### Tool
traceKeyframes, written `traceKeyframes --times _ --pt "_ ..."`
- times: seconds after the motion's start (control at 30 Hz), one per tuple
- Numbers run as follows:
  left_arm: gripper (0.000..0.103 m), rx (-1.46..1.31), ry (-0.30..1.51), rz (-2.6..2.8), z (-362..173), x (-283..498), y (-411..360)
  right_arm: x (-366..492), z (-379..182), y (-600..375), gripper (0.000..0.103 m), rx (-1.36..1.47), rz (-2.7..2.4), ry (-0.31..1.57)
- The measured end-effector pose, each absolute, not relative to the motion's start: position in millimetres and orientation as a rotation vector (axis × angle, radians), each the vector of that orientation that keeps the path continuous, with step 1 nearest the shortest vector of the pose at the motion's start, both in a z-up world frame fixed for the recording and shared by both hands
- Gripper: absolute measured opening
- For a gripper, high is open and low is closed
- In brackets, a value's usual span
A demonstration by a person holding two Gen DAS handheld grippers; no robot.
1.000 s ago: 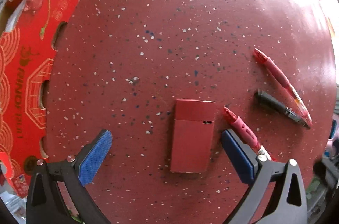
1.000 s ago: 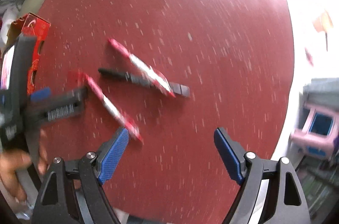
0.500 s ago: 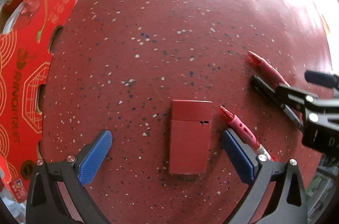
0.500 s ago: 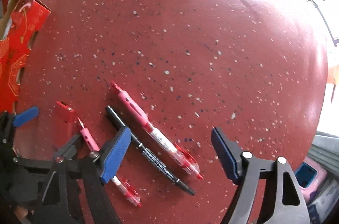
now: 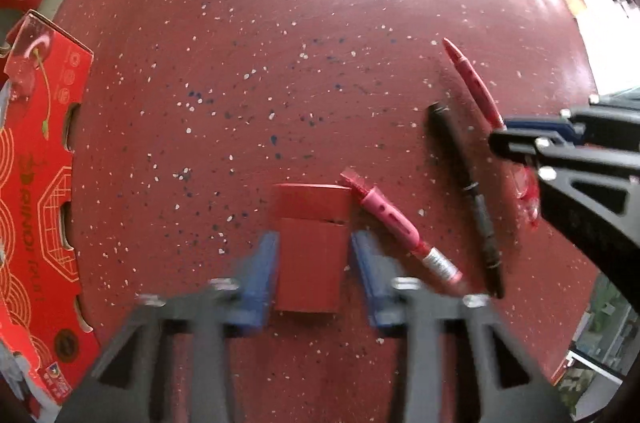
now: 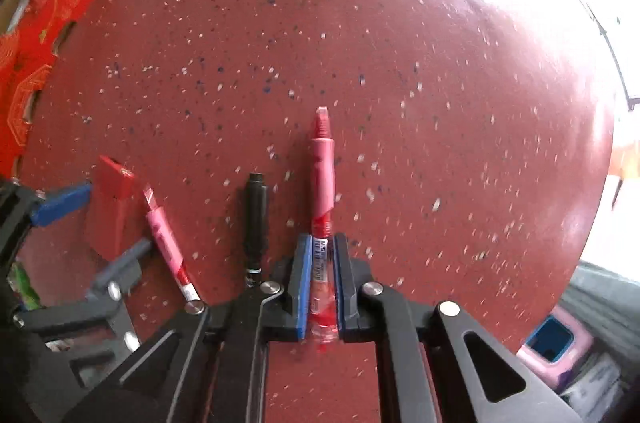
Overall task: Organize rigid objects
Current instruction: 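Grasp the red lid box with the left tool while the right tool grasps the pink pen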
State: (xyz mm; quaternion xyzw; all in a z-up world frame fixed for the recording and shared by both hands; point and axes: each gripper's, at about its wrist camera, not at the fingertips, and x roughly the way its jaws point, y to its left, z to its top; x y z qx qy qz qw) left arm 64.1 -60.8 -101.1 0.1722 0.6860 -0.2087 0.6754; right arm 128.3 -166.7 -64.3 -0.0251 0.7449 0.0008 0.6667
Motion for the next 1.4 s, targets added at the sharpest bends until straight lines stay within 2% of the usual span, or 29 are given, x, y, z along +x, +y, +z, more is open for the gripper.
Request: traceKeyframes --times 0.3,0.5,0.87,1.4 --pt "0.037 0.352 1.574 -0.471 -76 52 -26 51 -17 -189 0.011 0.34 -0.023 1.635" --pt "0.037 0.413 1.527 -0.525 -39 18 -24 -5 -6 -195 0.011 0.434 -0.018 1.636" --pt "0.037 0.445 1.427 -0.577 16 -19 -20 -20 10 -197 0.011 0.375 0.034 1.608" --pt "0.037 0.364 1.326 -0.502 36 -5 -7 -14 61 -209 0.011 0.279 0.078 1.5"
